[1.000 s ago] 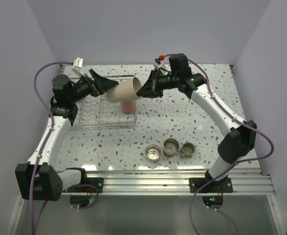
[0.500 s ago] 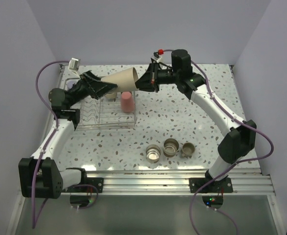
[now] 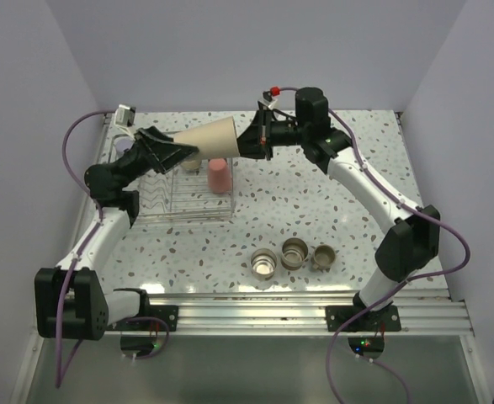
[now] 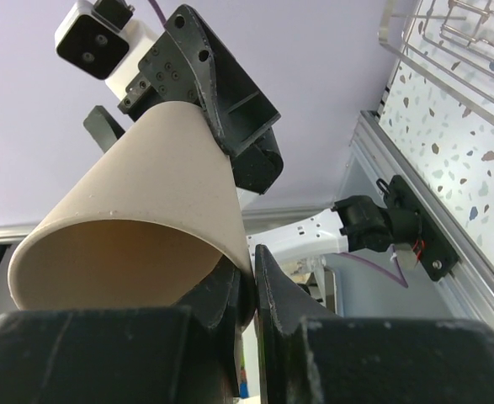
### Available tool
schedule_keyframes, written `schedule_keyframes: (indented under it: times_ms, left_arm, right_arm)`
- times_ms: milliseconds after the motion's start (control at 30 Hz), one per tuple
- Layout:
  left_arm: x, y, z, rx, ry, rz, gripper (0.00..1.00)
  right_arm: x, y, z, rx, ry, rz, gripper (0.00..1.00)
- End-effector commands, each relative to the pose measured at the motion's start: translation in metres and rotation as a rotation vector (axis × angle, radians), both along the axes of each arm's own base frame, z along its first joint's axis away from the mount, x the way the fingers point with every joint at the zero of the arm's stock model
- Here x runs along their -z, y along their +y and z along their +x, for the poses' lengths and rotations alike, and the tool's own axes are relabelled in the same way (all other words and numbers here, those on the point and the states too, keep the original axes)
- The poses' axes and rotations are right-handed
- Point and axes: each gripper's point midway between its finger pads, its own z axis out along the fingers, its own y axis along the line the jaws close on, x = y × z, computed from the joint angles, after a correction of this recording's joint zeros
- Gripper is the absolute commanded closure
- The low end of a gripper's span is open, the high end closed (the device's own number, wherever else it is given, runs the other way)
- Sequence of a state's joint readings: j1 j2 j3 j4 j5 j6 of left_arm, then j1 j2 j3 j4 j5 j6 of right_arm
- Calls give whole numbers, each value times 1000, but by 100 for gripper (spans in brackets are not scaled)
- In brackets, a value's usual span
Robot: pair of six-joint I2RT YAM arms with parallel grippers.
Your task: Load the cups into the dish rack
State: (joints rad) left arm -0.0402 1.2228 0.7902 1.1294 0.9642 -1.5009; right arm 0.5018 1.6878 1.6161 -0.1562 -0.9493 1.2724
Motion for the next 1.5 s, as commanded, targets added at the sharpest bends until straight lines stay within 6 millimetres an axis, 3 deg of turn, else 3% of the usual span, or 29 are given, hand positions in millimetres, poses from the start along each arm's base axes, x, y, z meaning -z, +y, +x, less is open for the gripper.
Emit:
schedule_keyframes:
  times_ms: [0,133,233,267,333,367,467,500,533,567,700,767,800,867,1033,1233,1333,1467]
  left_arm:
    - [-23,-1,-26,27,-129,-22,24]
    - [-23,-1,-27,23,-125,-20,24]
    - [-23,0,-27,6,-124,-9,35]
    - [-24,0,-29,4,-130,-3,48]
    - [-21,0,-25,-13,-114,15,63]
    - [-23,0,-26,-23,-120,19,78]
    - [-21,1,-20,-59,-109,65,100]
    - [-10,1,-11,-81,-62,103,100]
    - [-15,2,-9,-95,-68,121,100]
    - [-13,2,-7,-105,-59,139,100]
    - [2,6,9,-161,-1,241,100]
    - [3,9,16,-194,3,279,100]
    - [18,13,22,-216,41,331,100]
    - [20,22,35,-274,60,378,100]
    - [56,56,68,-460,189,650,100]
    - [90,92,84,-604,281,889,100]
    - [110,94,87,-644,316,1005,100]
    - [133,76,89,-639,321,1139,100]
  right_arm:
    - [-5,-6,1,40,-26,-4,100]
    - [1,-7,-2,42,-15,-15,100]
    - [4,-9,-4,42,-24,-32,100]
    - [3,-10,-5,44,-28,-34,100]
    - [4,-11,-7,42,-28,-42,100]
    - [4,-12,-7,44,-34,-45,100]
    - [6,-14,-9,44,-43,-70,100]
    - [9,-15,-7,58,-47,-88,98]
    - [14,-19,-10,61,-56,-128,93]
    - [18,-22,-8,76,-62,-160,74]
    - [37,-38,-9,125,-59,-298,39]
    - [44,-48,-11,154,-46,-334,34]
    - [46,-51,-11,165,-45,-345,30]
    - [50,-61,-11,197,-53,-379,29]
    - [66,-86,-18,225,-109,-531,27]
    - [80,-102,-24,215,-138,-630,27]
    - [82,-104,-24,215,-150,-647,27]
    - [85,-105,-23,203,-157,-665,27]
